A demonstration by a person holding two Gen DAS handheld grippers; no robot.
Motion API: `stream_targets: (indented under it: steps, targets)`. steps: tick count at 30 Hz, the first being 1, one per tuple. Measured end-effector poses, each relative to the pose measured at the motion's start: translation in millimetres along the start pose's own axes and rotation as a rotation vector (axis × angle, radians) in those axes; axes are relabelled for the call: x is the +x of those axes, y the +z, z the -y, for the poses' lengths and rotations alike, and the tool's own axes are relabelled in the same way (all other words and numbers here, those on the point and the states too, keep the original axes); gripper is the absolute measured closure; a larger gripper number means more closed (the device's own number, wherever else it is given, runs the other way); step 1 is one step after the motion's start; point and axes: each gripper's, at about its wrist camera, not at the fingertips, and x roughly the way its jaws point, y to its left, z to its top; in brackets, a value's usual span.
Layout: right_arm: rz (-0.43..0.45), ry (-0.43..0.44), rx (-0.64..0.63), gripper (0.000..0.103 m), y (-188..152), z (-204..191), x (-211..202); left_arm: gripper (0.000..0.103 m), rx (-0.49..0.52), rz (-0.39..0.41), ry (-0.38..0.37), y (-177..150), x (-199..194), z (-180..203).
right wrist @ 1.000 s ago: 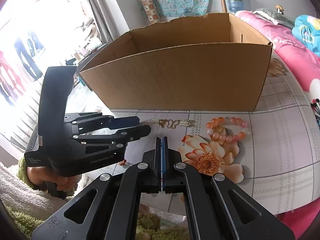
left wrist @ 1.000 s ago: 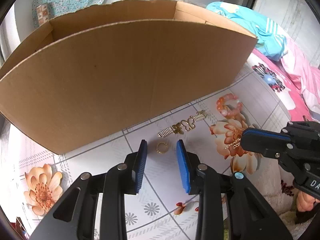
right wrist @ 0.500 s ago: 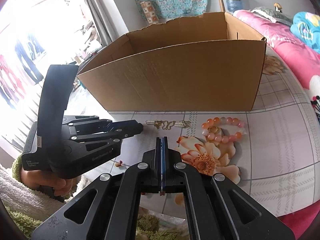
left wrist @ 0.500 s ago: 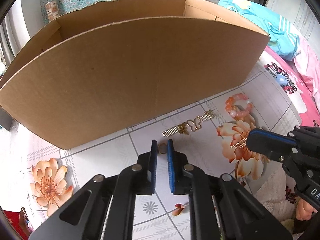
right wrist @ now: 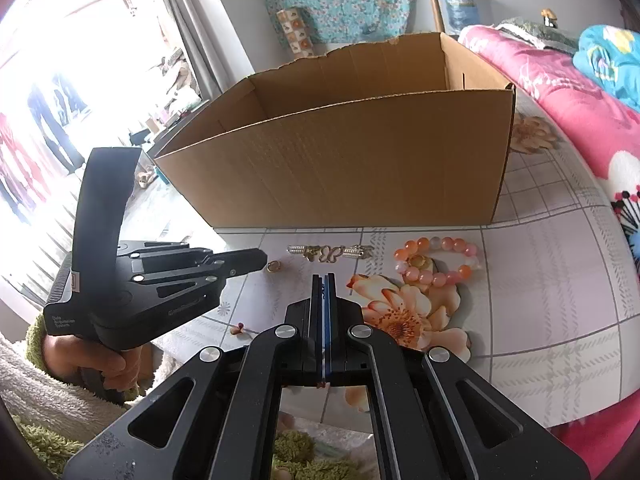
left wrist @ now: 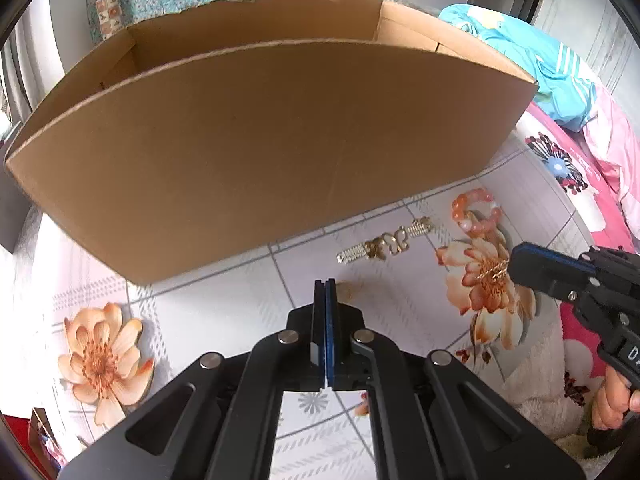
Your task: Organize jewelry
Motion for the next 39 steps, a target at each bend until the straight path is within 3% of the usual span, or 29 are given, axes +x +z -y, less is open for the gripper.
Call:
stream_targets:
  steps: [5, 11, 20, 28, 34, 36, 39]
  targets:
    - [-0.002, 0.003, -0.001, 0.103, -0.3, -2.3, 1.7, 0.103, -0.008, 0.001, 0.015, -3.6, 0.8, -5.1]
    - [-0.004, 0.004, -0.004, 0.103, 0.6, -3.9, 1.9, 0.103, 0.105, -0.003, 0.077, -1.1, 3.8, 14.0]
    - [-0.01, 0.007, 0.006, 0.103, 1.1, -3.3, 4.0, 0.103, 0.133, -0.015, 0.046, 5.3, 8.1, 32.5]
    - [-0.01, 0.01, 0.014, 0.103, 1.2, 0.1, 4.7, 0.103, 0.091, -0.004, -0.048, 7.7, 15.0, 34.5]
    - [-0.014, 0.014, 0.023, 0.103, 1.0, 3.0, 6.1, 0.102, 0.025, 0.001, -0.285, 8.0, 20.2, 27.9]
    - [-0.015, 0.013, 0.025, 0.103, 1.3, 4.3, 6.1, 0.094, 0.053, 0.031, -0.301, 7.4, 13.2, 30.1]
    - [-0.02, 0.014, 0.032, 0.103, 1.4, 7.3, 7.2, 0.079, 0.127, 0.079, -0.234, 7.9, 3.7, 32.4]
